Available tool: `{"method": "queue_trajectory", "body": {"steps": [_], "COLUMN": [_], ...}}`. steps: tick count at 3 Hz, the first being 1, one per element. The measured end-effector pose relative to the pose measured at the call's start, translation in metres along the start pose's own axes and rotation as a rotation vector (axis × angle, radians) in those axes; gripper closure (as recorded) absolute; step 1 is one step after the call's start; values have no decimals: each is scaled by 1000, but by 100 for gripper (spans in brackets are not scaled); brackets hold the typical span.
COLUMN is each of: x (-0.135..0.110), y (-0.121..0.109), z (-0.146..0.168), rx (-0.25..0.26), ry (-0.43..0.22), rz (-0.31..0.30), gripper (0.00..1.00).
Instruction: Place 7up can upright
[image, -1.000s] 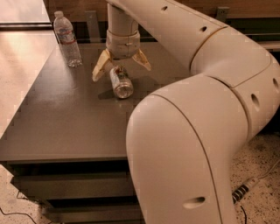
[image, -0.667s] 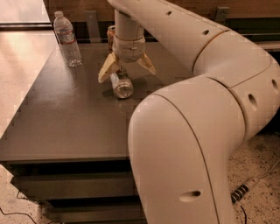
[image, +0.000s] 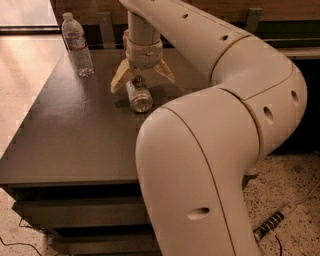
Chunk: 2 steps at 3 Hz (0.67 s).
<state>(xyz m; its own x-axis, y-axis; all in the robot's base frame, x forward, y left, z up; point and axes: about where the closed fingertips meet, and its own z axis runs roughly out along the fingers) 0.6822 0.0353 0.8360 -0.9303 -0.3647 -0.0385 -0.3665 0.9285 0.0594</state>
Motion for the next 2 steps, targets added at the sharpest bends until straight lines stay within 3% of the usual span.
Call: {"method": "queue_trajectory", "body": {"steps": [1, 2], "x": [-5, -12], "y": [10, 12], "z": [3, 7], "rx": [14, 9], "ry": [10, -11], "rz": [-22, -23], "gripper": [0, 25]}}
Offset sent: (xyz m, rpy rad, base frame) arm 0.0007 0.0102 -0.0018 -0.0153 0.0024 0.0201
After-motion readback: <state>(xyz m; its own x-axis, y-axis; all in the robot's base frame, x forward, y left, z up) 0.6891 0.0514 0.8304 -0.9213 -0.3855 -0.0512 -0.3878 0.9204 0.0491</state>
